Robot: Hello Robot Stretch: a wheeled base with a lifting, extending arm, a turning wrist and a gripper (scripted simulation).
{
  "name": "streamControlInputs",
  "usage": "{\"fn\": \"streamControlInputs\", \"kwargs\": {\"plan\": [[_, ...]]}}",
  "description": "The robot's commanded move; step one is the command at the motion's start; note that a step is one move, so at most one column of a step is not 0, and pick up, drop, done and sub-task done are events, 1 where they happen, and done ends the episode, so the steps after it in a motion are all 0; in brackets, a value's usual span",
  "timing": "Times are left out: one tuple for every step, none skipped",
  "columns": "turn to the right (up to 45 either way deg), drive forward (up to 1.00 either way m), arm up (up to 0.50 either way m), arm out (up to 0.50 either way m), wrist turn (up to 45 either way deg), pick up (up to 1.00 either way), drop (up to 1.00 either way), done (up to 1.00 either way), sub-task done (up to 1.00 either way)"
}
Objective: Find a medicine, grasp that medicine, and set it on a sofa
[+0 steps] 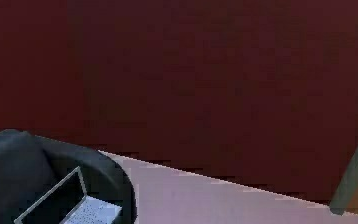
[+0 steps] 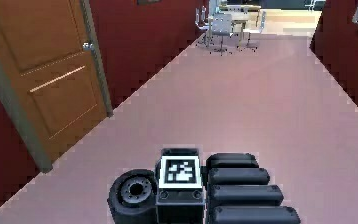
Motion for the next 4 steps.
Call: {"fn": "streamControlInputs", "kwargs": {"plan": [[-39.0,0.0,0.0,0.0,0.0,0.0,0.0,0.0,0.0],[0.0,0.25,0.0,0.0,0.0,0.0,0.0,0.0,0.0],[-45.0,0.0,0.0,0.0,0.0,0.0,0.0,0.0,0.0],[-45.0,0.0,0.0,0.0,0.0,0.0,0.0,0.0,0.0]]}}
